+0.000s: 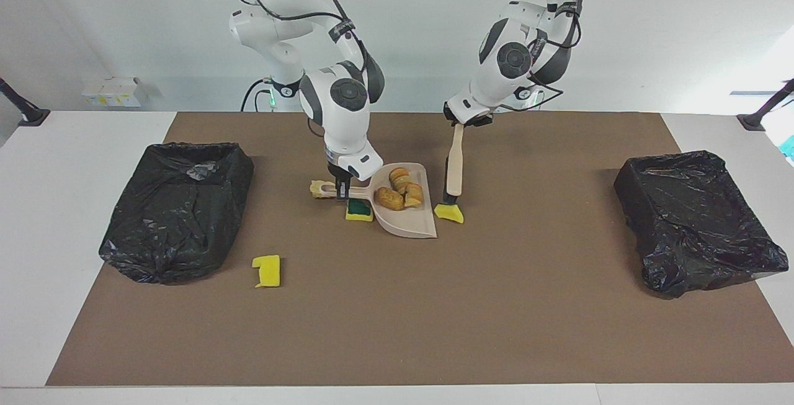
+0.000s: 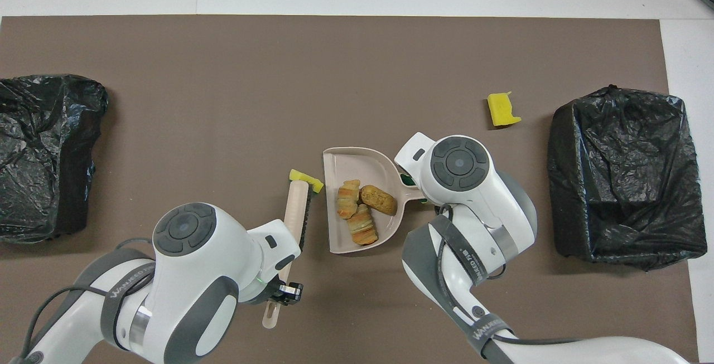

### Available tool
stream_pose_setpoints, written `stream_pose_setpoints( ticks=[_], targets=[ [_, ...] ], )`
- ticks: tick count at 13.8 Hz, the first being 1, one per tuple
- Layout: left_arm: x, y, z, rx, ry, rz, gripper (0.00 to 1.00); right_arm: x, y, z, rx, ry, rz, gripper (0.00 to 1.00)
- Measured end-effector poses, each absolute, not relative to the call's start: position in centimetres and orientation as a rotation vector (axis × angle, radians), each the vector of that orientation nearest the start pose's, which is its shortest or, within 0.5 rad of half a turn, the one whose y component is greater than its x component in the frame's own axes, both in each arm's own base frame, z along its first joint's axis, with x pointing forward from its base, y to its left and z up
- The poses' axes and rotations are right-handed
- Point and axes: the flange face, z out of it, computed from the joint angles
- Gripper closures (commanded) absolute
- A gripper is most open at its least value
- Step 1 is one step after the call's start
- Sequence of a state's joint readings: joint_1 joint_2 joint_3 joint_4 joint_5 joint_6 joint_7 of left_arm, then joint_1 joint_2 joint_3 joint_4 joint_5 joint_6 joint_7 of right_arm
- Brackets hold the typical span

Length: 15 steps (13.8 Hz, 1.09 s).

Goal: Sweep and dump trash in bin

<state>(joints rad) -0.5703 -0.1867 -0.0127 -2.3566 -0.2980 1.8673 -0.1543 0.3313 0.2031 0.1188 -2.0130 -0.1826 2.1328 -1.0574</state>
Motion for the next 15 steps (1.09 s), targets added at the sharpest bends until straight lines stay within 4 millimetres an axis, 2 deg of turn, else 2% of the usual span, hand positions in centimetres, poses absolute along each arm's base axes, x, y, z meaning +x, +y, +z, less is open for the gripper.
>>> stream_pose_setpoints(
  ticks=[2, 4, 6, 7, 9, 12, 15],
  targets=[
    [36.2, -23.2, 38.2, -3.143, 0.594, 0.647, 1.0, 52.7, 24.4, 34.8, 2.108, 2.191, -0.175, 1.0],
    [37.7, -18.7, 37.4, -3.108, 0.682, 0.67, 1.0, 52.6, 24.3, 34.8, 2.108, 2.191, -0.176, 1.0],
    [38.5, -14.6, 36.3, -3.075, 0.697, 0.689, 1.0, 52.6, 24.3, 34.8, 2.108, 2.191, -0.176, 1.0],
    [38.6, -13.4, 35.9, -3.053, 0.711, 0.695, 1.0, 52.6, 24.3, 34.8, 2.109, 2.191, -0.176, 1.0],
    [38.7, -12.5, 35.7, -2.997, 0.753, 0.684, 1.0, 52.6, 24.3, 34.8, 2.109, 2.19, -0.177, 1.0],
    [39.3, -12.4, 35.8, -2.958, 0.785, 0.609, 1.0, 52.6, 24.3, 34.7, 2.109, 2.19, -0.177, 1.0],
    [41.2, -10.6, 35.9, -3.007, 0.709, 0.48, 1.0, 52.6, 24.3, 34.7, 2.109, 2.19, -0.177, 1.0]
  ],
)
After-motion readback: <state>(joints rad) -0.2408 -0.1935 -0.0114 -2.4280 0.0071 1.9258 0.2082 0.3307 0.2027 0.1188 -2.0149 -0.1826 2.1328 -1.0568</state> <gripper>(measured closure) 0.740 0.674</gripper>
